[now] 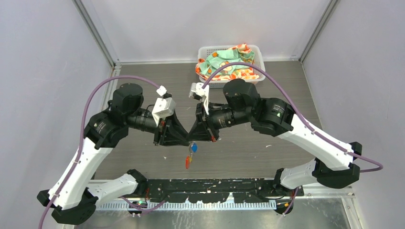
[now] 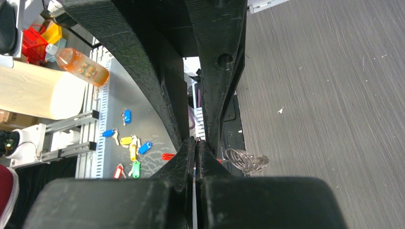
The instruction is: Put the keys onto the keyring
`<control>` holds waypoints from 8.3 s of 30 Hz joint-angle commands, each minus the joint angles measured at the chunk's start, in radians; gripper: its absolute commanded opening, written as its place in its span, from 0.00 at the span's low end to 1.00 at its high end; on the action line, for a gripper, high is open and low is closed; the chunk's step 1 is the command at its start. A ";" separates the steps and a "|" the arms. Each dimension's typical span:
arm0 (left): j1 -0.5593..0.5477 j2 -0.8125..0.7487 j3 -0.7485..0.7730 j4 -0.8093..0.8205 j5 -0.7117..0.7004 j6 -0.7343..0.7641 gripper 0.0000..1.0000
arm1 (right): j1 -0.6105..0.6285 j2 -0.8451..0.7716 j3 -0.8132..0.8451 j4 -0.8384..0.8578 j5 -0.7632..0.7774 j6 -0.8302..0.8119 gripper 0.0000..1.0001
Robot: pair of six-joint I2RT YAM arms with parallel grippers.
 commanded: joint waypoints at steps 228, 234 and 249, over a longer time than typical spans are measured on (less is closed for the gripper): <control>-0.057 -0.105 -0.085 0.453 -0.178 -0.255 0.00 | -0.022 -0.323 -0.315 0.310 0.155 0.253 0.06; -0.057 -0.105 -0.087 0.464 -0.169 -0.264 0.00 | -0.022 -0.304 -0.325 0.304 0.147 0.259 0.06; -0.058 -0.105 -0.090 0.480 -0.148 -0.280 0.00 | -0.023 -0.323 -0.261 0.209 0.171 0.202 0.42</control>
